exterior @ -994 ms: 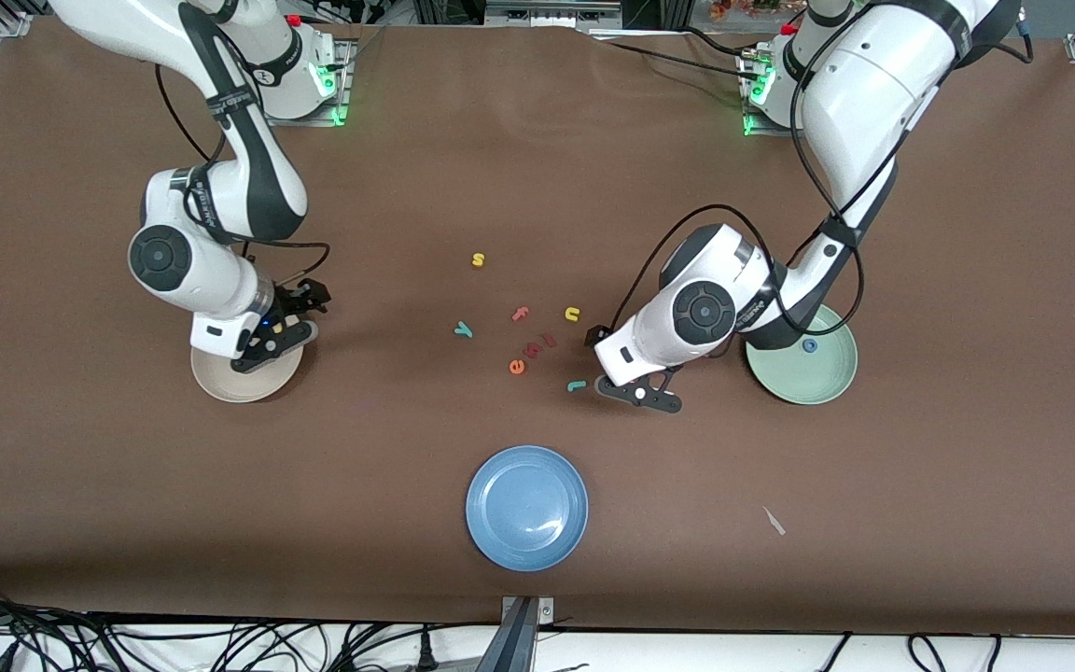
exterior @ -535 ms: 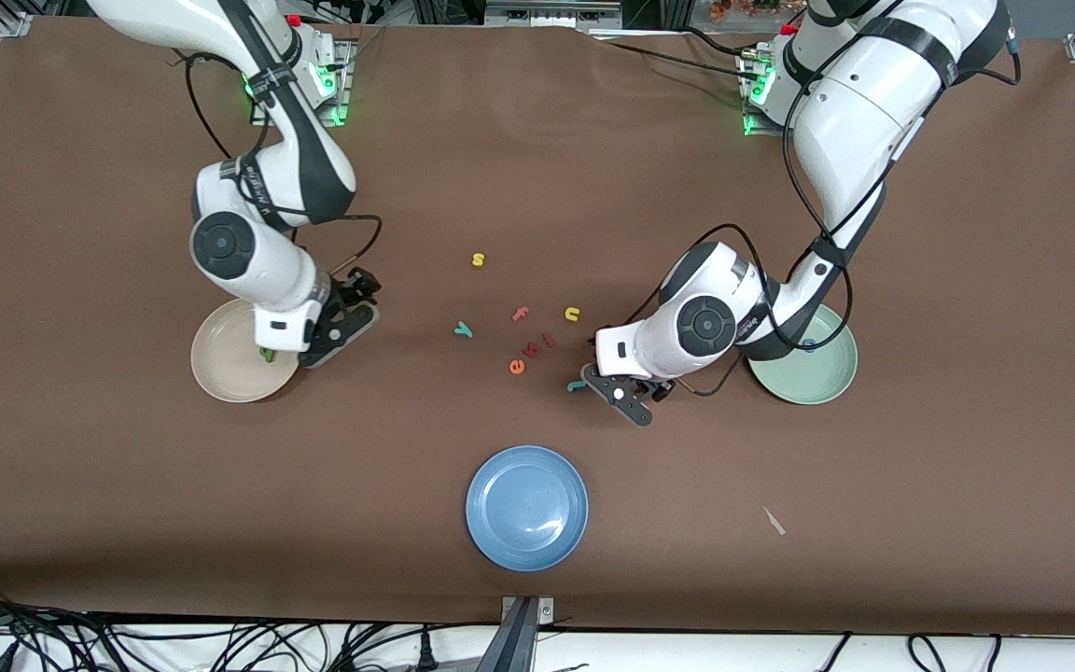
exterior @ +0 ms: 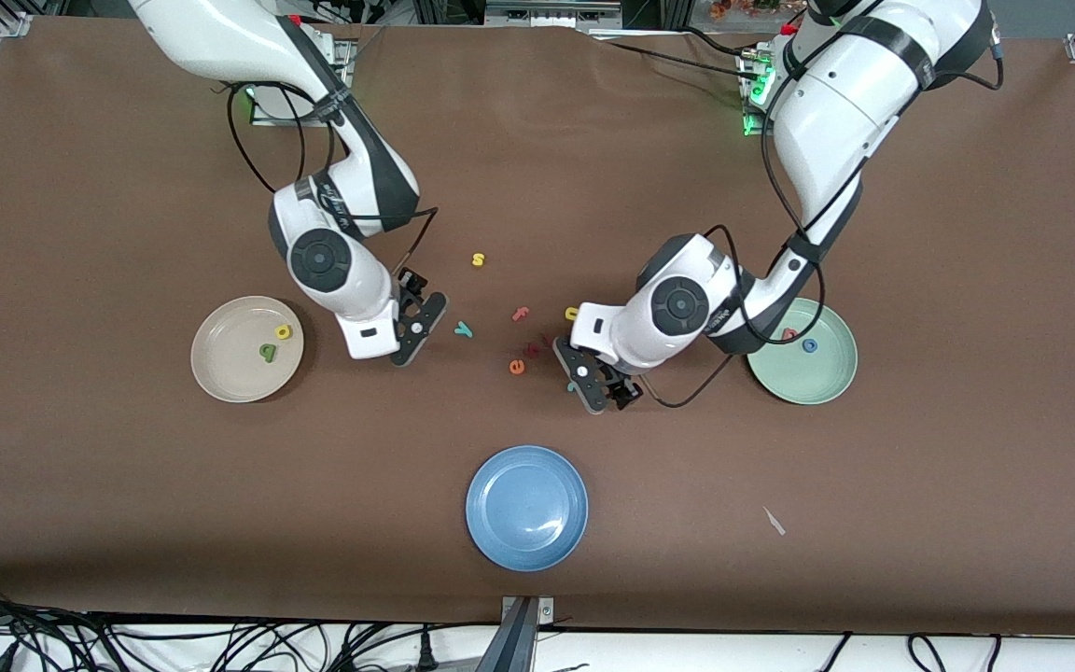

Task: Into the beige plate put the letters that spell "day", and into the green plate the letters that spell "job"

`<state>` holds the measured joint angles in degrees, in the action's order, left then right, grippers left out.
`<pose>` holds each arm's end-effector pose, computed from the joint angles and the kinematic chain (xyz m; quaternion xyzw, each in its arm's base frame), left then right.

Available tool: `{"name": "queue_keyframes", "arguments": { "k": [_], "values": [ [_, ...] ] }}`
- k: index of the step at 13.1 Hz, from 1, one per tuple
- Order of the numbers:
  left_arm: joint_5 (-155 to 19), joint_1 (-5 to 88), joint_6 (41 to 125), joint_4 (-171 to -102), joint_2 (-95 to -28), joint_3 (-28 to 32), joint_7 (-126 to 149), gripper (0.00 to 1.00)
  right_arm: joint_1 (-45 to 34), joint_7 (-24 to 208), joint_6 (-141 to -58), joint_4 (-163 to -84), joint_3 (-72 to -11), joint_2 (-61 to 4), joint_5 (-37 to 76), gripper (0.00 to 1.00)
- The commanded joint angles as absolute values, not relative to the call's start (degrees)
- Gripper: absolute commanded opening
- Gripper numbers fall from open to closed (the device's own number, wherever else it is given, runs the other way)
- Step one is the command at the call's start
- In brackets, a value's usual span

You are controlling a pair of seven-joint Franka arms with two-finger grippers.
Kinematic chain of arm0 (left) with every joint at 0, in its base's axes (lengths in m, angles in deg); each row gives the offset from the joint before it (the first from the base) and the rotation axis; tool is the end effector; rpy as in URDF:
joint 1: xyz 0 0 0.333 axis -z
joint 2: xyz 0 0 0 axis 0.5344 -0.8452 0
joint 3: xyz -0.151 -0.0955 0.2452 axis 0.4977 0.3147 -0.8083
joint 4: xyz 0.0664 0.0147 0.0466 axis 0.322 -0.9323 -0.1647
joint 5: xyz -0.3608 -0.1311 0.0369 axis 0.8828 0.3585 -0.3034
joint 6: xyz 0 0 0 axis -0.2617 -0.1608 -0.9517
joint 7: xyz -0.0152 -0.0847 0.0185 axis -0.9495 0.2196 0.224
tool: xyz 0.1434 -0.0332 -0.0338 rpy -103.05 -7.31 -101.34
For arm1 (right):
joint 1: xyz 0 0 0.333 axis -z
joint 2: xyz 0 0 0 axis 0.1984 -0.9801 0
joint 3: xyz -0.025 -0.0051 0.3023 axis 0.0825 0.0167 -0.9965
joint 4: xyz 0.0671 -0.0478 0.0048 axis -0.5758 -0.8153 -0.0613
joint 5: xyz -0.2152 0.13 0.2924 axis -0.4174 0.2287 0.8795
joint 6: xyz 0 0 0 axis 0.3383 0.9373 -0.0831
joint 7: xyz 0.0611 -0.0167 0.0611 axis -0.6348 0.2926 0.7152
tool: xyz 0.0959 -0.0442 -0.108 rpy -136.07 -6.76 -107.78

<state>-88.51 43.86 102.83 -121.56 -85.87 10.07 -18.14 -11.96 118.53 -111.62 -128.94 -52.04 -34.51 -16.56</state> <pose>0.6011 -0.3977 0.1627 0.8635 -0.4903 0.0564 0.1039 0.5470 0.2986 0.1969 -0.8692 -0.4910 0.0507 0.0301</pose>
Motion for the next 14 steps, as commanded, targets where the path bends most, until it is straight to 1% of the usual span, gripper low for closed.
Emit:
{"name": "queue_keyframes", "arguments": {
  "k": [1, 3, 4, 8, 9, 10, 12, 14],
  "values": [
    [-91.8, 45.2, 110.0, -119.5, -90.3, 8.9, -20.1, 0.92, -12.5, 119.2, -112.7, -126.9, -52.1, -36.5, -17.7, 1.00],
    [-95.2, 45.1, 111.6, -119.5, -90.6, 8.8, -20.1, 0.79, -13.8, 118.9, -114.9, -126.6, -52.1, -37.8, -17.9, 1.00],
    [-95.4, 45.1, 111.6, -119.5, -90.6, 8.8, -19.9, 0.71, -13.8, 119.0, -115.4, -126.4, -52.1, -38.3, -17.8, 1.00],
    [-95.5, 45.2, 111.6, -119.5, -90.5, 8.8, -19.9, 0.61, -15.4, 118.6, -116.4, -124.6, -52.1, -39.9, -17.2, 1.00],
    [-95.6, 45.2, 111.6, -119.7, -90.5, 8.8, -19.9, 0.57, -15.4, 118.6, -116.6, -124.6, -52.1, -39.9, -17.2, 1.00],
    [-95.7, 45.2, 111.6, -119.9, -90.5, 8.8, -19.9, 0.52, -15.4, 118.6, -117.1, -124.6, -52.1, -40.2, -17.2, 1.00],
    [-95.7, 45.2, 111.6, -120.1, -90.5, 8.8, -19.9, 0.50, -15.4, 118.6, -117.1, -124.6, -52.1, -40.2, -17.2, 1.00],
    [-95.6, 45.2, 111.6, -120.3, -90.5, 8.8, -19.7, 0.50, -15.4, 118.6, -117.2, -124.5, -52.1, -40.1, -17.2, 1.00]
  ]
}}
